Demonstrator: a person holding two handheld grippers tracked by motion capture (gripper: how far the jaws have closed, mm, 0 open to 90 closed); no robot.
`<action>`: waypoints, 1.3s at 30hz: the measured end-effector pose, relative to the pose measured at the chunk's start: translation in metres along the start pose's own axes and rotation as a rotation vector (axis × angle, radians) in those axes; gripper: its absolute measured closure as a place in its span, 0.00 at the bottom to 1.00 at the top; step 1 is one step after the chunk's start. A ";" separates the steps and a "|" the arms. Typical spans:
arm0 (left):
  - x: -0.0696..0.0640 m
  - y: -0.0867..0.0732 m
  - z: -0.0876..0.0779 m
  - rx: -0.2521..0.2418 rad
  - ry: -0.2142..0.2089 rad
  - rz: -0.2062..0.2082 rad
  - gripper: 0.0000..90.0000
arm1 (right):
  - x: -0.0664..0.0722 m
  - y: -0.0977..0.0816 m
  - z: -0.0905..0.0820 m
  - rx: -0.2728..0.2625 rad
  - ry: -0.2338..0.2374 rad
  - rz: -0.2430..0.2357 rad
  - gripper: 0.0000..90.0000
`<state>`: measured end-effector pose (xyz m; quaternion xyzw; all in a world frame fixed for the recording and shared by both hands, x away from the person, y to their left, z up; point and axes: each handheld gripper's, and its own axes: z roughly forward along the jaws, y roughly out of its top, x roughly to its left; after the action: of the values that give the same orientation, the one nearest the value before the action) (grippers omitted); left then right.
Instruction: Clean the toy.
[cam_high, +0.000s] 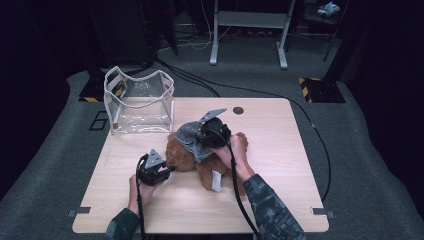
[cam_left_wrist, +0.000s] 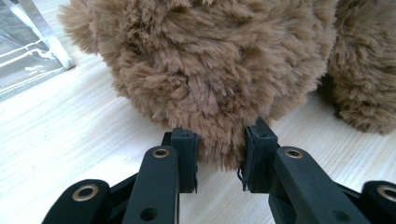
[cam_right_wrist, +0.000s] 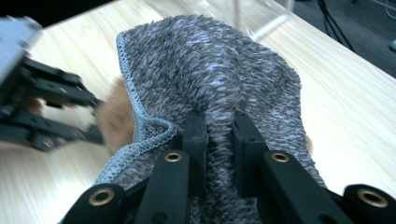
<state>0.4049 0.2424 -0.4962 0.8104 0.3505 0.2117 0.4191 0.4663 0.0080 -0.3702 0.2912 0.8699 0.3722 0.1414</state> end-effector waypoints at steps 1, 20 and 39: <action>-0.001 0.000 0.000 0.002 -0.013 -0.014 0.79 | 0.004 0.004 0.003 -0.010 0.007 -0.015 0.87; 0.000 -0.002 0.001 0.005 -0.003 0.002 0.80 | 0.016 0.013 0.036 0.082 -0.003 -0.077 0.86; 0.000 -0.002 0.000 0.005 -0.014 -0.003 0.80 | -0.016 -0.016 0.019 0.137 -0.055 -0.013 0.85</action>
<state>0.4044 0.2435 -0.4981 0.8122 0.3496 0.2046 0.4197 0.4816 -0.0003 -0.3944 0.3048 0.8910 0.3026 0.1472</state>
